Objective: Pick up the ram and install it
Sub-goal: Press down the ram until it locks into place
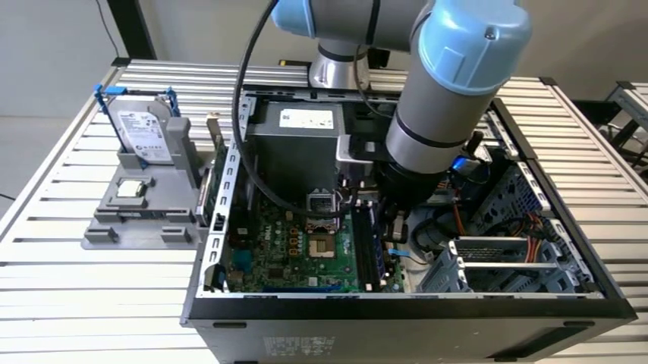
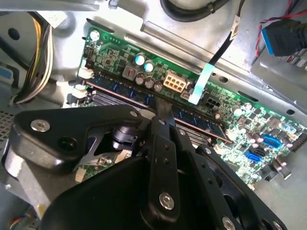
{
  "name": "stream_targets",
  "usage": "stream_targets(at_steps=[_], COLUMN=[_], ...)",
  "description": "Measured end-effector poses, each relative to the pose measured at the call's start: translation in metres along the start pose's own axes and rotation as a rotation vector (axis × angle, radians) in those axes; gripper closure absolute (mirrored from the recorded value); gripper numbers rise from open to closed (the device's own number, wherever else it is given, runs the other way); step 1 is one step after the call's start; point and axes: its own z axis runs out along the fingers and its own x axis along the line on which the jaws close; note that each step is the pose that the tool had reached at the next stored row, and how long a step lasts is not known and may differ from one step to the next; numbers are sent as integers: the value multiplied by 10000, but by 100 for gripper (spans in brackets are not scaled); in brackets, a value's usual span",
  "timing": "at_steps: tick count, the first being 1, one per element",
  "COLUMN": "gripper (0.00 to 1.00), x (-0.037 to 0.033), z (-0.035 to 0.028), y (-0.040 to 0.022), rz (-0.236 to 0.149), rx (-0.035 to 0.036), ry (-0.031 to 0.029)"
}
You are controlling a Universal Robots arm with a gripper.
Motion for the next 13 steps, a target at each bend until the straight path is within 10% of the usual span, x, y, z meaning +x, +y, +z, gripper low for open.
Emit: stream_targets(at_steps=[4,13], gripper=[100,100], x=[-11,-29], z=[-67,-484], y=[2,14], rz=[0,7], rx=[5,2], ry=[-39,-15])
